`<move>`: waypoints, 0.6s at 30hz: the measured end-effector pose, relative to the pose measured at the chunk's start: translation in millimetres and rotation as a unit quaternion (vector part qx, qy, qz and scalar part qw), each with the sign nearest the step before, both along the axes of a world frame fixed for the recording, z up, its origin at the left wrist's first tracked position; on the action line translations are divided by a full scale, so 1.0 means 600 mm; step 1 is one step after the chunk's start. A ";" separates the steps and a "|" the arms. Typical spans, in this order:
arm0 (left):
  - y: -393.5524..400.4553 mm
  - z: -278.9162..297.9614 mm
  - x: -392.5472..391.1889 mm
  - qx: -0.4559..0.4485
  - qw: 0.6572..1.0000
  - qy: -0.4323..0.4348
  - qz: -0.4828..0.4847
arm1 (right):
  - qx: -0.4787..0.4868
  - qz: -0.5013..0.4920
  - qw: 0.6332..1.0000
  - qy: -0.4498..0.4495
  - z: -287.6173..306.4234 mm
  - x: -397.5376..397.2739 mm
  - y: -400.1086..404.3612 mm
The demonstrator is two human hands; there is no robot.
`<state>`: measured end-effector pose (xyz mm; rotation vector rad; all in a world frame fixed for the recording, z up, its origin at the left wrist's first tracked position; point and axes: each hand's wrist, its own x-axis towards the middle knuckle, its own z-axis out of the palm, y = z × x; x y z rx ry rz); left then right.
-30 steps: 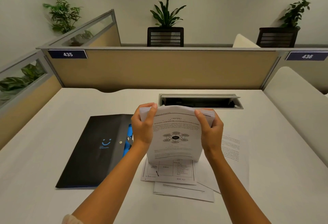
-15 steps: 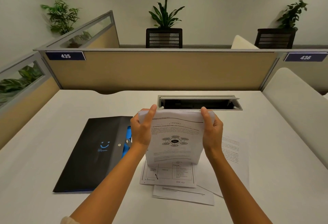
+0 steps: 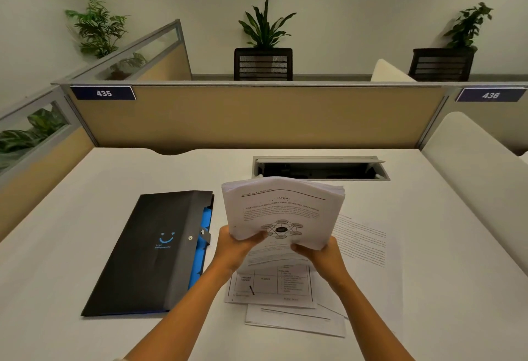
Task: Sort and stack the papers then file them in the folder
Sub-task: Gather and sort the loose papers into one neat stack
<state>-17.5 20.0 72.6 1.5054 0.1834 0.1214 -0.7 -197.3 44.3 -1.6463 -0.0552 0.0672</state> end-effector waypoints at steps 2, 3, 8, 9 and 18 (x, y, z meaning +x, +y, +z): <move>-0.001 -0.014 -0.002 0.007 1.000 0.024 0.002 | -0.019 -0.007 1.000 0.008 -0.008 0.004 -0.001; -0.001 -0.018 -0.002 0.013 0.999 0.029 0.003 | -0.028 -0.009 1.000 0.009 -0.011 0.006 -0.001; -0.004 -0.009 0.001 0.033 0.999 0.008 0.013 | -0.026 -0.031 0.999 0.020 -0.012 0.012 0.001; -0.004 -0.004 0.002 0.038 0.999 -0.001 0.021 | -0.028 -0.034 0.999 0.014 -0.012 0.012 0.003; 0.034 0.047 0.010 0.002 0.977 -0.039 0.208 | -0.375 -0.133 0.896 0.195 -0.046 -0.012 0.053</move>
